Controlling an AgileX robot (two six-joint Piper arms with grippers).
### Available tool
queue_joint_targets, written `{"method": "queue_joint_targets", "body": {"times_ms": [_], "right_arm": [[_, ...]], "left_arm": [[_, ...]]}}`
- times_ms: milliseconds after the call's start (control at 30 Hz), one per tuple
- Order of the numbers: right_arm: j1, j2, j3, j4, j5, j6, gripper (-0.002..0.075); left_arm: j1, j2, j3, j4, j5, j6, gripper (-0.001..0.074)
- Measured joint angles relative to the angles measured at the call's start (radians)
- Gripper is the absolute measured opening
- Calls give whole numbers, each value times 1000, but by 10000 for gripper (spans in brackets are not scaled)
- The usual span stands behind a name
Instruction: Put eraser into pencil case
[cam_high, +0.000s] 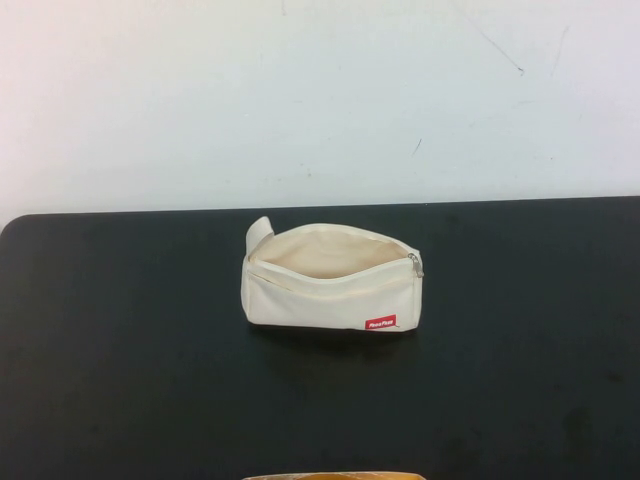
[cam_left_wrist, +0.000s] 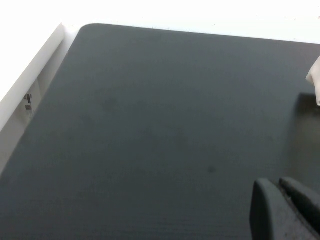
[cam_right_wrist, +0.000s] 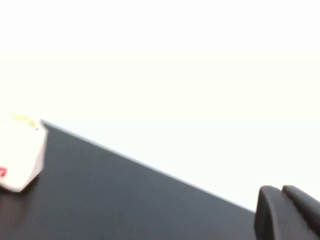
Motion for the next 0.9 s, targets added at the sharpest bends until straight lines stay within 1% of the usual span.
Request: {"method": "queue_joint_targets", "body": {"times_ms": [133, 467, 567, 700, 833, 900], "right_arm": [[-2, -75, 120, 3, -92, 0, -1], [-2, -82, 313, 5, -117, -2, -1], [-2, -82, 366, -25, -124, -43, -1], [-2, -82, 375, -114, -74, -128, -1], [-2, -82, 375, -142, -47, -139, -1], [-2, -82, 375, -171, -47, -95, -1]], "left_arm": [[0, 0, 0, 0, 0, 0, -3], [0, 0, 0, 0, 0, 0, -3], [0, 0, 0, 0, 0, 0, -3], [0, 0, 0, 0, 0, 0, -3], [0, 0, 0, 0, 0, 0, -3], [0, 0, 0, 0, 0, 0, -3]]}}
